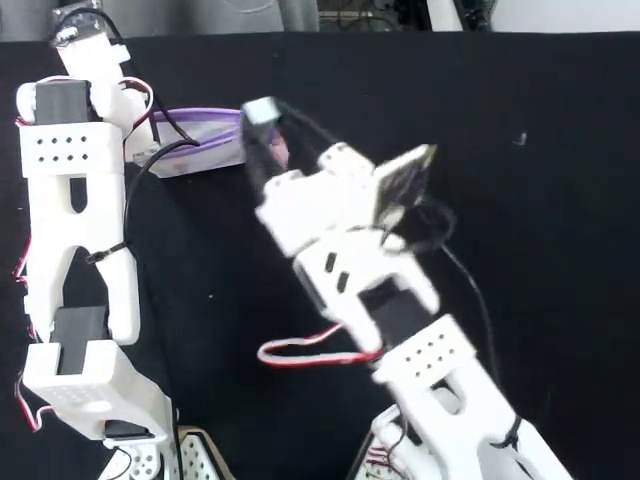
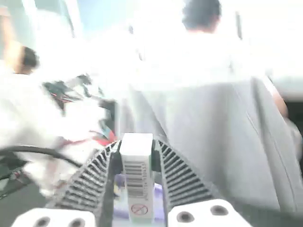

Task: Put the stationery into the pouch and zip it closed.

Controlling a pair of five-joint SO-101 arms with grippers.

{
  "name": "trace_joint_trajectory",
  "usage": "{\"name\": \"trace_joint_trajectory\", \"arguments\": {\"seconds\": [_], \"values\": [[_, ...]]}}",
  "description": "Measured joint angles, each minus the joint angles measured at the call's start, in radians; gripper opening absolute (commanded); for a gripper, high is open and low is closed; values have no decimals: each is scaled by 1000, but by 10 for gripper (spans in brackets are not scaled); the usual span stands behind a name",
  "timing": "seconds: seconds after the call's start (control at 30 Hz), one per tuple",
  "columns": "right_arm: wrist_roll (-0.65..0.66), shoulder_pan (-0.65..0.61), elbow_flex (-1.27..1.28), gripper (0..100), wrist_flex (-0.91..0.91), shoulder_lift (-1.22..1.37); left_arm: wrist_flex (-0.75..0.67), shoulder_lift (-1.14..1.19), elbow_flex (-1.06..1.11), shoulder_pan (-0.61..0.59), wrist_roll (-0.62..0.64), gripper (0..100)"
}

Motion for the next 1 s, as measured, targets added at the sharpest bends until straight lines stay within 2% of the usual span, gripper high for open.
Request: {"name": "trace_joint_trajectory", "arguments": {"seconds": [0.17,0.4,0.63,1.0], "values": [[147,-110,11,11,-141,0,0,0,0,0,0,30],[267,-127,11,11,-356,147,0,0,0,0,0,30],[287,-126,11,11,-603,423,-5,0,0,0,3,30],[287,-51,-123,11,-644,690,0,0,2,8,2,30]]}}
